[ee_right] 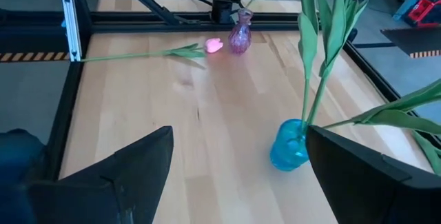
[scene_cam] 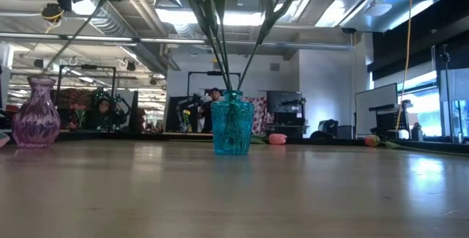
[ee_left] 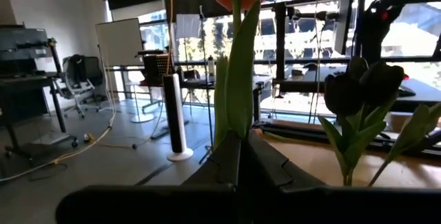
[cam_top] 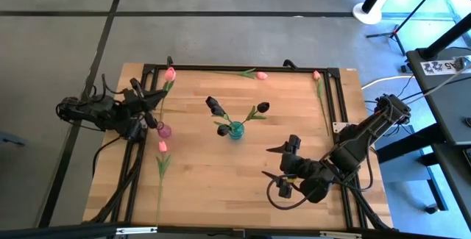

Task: Sort flowers into vase by color
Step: Put the top left pink tulip into the pink vase

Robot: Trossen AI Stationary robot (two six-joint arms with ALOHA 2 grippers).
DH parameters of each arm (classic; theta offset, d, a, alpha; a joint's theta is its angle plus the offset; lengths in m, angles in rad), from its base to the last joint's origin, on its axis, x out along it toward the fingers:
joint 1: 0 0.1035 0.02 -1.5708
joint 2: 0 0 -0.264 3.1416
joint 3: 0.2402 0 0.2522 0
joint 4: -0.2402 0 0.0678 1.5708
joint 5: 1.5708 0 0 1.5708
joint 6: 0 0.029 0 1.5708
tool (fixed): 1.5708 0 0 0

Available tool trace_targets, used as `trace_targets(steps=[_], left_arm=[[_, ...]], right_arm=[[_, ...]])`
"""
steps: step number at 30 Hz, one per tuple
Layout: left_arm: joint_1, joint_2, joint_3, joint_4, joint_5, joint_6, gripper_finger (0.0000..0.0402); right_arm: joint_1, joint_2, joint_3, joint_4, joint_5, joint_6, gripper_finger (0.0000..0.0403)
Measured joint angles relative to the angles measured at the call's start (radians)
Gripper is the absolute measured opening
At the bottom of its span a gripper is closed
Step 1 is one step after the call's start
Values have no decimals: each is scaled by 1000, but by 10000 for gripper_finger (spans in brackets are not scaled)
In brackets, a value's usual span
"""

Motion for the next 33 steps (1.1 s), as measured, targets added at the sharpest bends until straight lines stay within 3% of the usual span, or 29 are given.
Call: trace_targets(steps=[21, 25, 33], left_arm=[[0, 0, -68, 48, -4, -15, 4], [0, 0, -76, 66, 2, -15, 4], [0, 0, -4, 82, 2, 43, 4]], right_arm=[[14, 0, -37, -19, -8, 0, 330], [13, 0, -99, 116, -44, -36, 331], [-54, 6, -134, 419, -128, -304, 331]])
